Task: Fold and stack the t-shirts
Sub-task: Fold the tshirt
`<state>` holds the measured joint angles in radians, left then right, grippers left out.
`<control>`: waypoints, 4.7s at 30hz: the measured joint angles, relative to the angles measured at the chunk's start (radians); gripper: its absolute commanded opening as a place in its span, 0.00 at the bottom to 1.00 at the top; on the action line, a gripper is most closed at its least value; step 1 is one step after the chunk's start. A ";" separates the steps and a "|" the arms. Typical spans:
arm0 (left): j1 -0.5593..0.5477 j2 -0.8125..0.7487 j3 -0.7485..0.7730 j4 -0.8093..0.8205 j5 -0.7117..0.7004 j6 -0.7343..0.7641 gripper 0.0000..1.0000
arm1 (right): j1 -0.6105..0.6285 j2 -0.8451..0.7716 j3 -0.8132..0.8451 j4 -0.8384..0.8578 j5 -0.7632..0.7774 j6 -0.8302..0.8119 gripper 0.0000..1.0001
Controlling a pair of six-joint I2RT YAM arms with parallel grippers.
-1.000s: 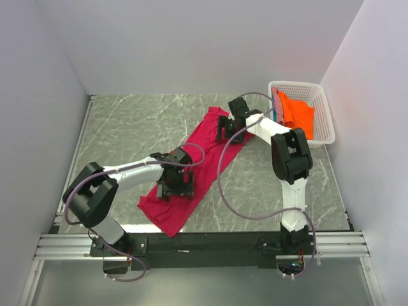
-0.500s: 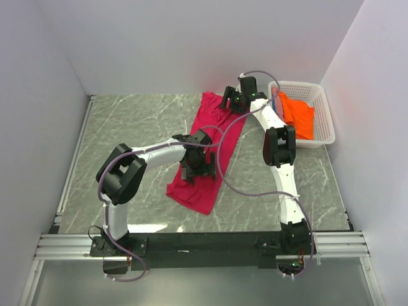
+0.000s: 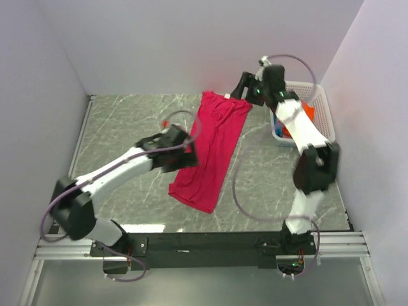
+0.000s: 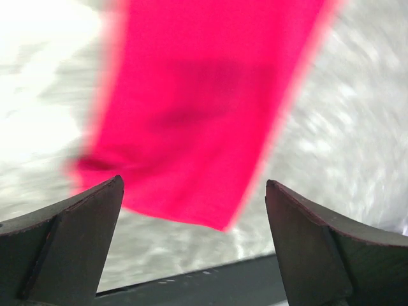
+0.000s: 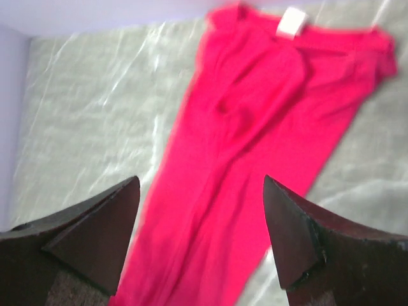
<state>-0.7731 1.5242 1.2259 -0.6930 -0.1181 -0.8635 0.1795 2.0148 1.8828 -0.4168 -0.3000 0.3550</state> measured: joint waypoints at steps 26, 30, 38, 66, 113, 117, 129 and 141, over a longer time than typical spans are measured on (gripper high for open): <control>0.411 -0.077 -0.510 0.335 0.277 0.025 0.50 | 0.536 -0.544 -1.107 0.204 -0.031 0.363 0.74; 0.411 -0.078 -0.541 0.379 0.315 0.032 0.42 | 0.549 -0.544 -1.118 0.220 -0.035 0.382 0.73; 0.411 -0.104 -0.618 0.437 0.399 0.025 0.04 | 0.561 -0.543 -1.135 0.213 -0.029 0.404 0.73; 0.388 -0.362 -0.694 0.223 0.216 -0.174 0.01 | 0.809 -0.469 -1.079 0.050 0.175 0.453 0.58; 0.306 0.167 0.074 0.267 -0.038 -0.076 0.01 | 0.456 -0.437 -0.689 -0.111 0.496 0.246 0.00; 0.314 0.282 0.204 0.264 -0.046 -0.046 0.01 | 0.398 -0.369 -0.622 -0.107 0.490 0.207 0.00; 0.334 0.498 0.416 0.251 -0.048 0.014 0.01 | 0.282 -0.232 -0.523 -0.074 0.404 0.114 0.00; 0.340 0.652 0.569 0.257 -0.054 0.071 0.05 | 0.226 -0.117 -0.440 -0.045 0.338 0.085 0.00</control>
<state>-0.4335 2.1761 1.7950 -0.4355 -0.1722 -0.7929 0.4053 1.8977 1.4429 -0.4622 0.0380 0.4397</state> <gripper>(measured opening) 0.017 0.010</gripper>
